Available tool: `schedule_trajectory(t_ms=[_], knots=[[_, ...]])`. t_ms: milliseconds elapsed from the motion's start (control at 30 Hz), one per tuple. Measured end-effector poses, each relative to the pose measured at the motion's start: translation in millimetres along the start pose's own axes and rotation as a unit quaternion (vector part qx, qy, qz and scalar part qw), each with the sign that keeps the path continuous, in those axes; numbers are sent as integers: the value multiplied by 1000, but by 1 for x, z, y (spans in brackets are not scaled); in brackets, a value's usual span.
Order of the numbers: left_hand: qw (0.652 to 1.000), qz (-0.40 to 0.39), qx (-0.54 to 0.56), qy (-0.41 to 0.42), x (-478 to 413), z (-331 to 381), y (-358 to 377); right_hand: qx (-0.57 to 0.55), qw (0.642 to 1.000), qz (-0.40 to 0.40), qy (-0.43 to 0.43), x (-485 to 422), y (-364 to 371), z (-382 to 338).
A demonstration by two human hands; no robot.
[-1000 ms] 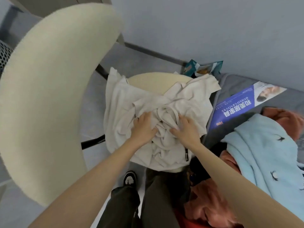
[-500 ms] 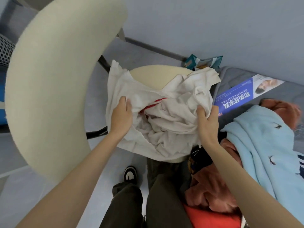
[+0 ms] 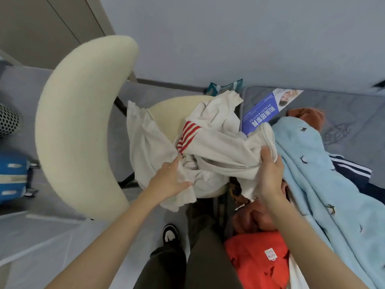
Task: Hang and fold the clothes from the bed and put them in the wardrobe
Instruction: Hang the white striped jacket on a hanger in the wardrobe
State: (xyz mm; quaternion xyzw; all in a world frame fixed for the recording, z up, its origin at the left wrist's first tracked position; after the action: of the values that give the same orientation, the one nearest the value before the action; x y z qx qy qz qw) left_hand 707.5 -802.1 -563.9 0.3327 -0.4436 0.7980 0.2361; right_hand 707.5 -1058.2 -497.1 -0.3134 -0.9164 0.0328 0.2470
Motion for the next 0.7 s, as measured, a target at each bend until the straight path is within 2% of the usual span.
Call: schedule_trajectory(t_ms=[33, 100, 167, 267, 300, 333, 367, 400, 433, 500, 567, 633, 700], knots=[[998, 26, 32, 49, -5, 17, -4, -27, 999, 4, 44, -2, -2, -3], [991, 62, 28, 115, -20, 50, -8, -102, 982, -37, 155, -5, 0, -6], [989, 77, -16, 123, -40, 75, -6, -182, 945, -96, 256, -4, 5, -13], [985, 118, -33, 119, -66, 98, -7, -242, 913, -159, 288, -15, 9, -28], [983, 132, -36, 125, -72, 103, -9, -252, 911, -174, 275, -21, 10, -31], [982, 140, -24, 123, -78, 105, -13, -231, 925, -165, 251, -31, 9, -30], [983, 146, 9, 108, -81, 105, -19, -169, 954, -139, 207, -43, 5, -27], [983, 153, 53, 87, -82, 103, -26, -62, 983, -92, 143, -56, -2, -25], [979, 167, 98, 67, -83, 101, -35, 53, 994, -62, 74, -66, -5, -26], [964, 188, 180, 52, -81, 101, -59, 209, 974, -88, -23, -74, 3, -24], [948, 198, 235, 85, -75, 114, -90, 335, 928, -139, -89, -74, 18, -20], [929, 195, 284, 135, -66, 138, -124, 368, 891, -210, -163, -68, 39, -22], [909, 152, 350, 168, -57, 159, -147, 314, 882, -293, -196, -63, 68, -31]])
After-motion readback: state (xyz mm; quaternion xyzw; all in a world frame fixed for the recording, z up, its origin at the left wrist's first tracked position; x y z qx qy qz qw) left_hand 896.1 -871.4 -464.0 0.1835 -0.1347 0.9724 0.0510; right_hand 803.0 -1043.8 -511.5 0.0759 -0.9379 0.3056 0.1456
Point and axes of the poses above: each hand's wrist, its own x-axis away from the middle knuckle, its own y-axis out of the palm, z = x × y, the point moved 5 cm from there along -x, towards the middle knuckle, and after that the axes turned 5 degrees about -y, right-handed, at the moved point
